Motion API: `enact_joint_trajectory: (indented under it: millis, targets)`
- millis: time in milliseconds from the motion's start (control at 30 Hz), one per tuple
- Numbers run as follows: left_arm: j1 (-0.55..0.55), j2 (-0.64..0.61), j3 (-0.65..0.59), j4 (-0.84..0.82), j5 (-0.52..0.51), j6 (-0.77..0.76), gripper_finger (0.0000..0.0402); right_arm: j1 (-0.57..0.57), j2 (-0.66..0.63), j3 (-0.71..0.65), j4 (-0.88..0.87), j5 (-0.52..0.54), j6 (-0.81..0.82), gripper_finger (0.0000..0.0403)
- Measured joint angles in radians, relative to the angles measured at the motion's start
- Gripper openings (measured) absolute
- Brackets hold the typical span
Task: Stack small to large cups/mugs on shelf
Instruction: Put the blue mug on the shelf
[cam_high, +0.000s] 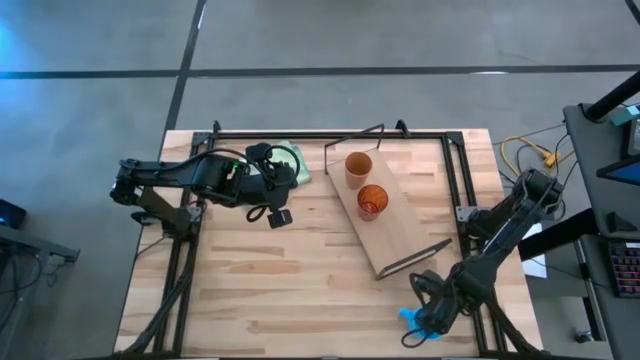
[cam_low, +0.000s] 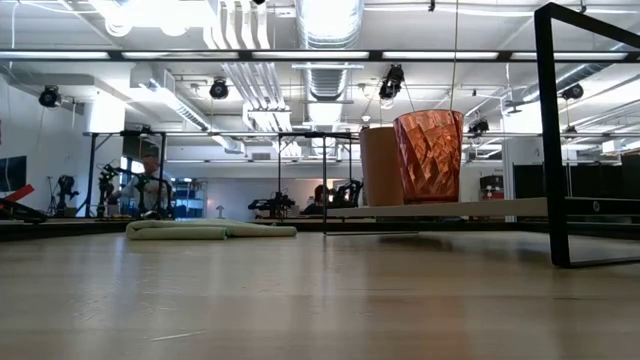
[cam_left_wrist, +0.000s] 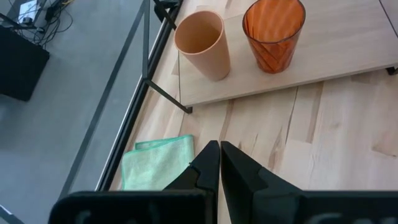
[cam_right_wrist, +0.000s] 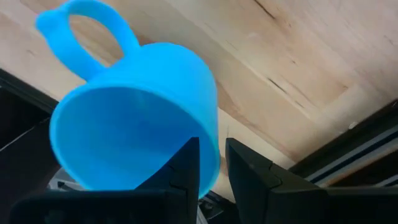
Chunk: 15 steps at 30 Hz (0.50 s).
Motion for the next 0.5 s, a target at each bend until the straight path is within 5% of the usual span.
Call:
enact_joint_trajectory:
  millis: [200, 500]
  targets:
    - [0.0, 0.0, 0.0, 0.0, 0.0, 0.001, 0.0, 0.0, 0.039, 0.003, 0.0, -0.005, 0.004, 0.0068]
    - [0.0, 0.0, 0.0, 0.0, 0.0, 0.001, 0.0, -0.002, 0.025, 0.094, -0.049, -0.004, 0.005, 0.0011]
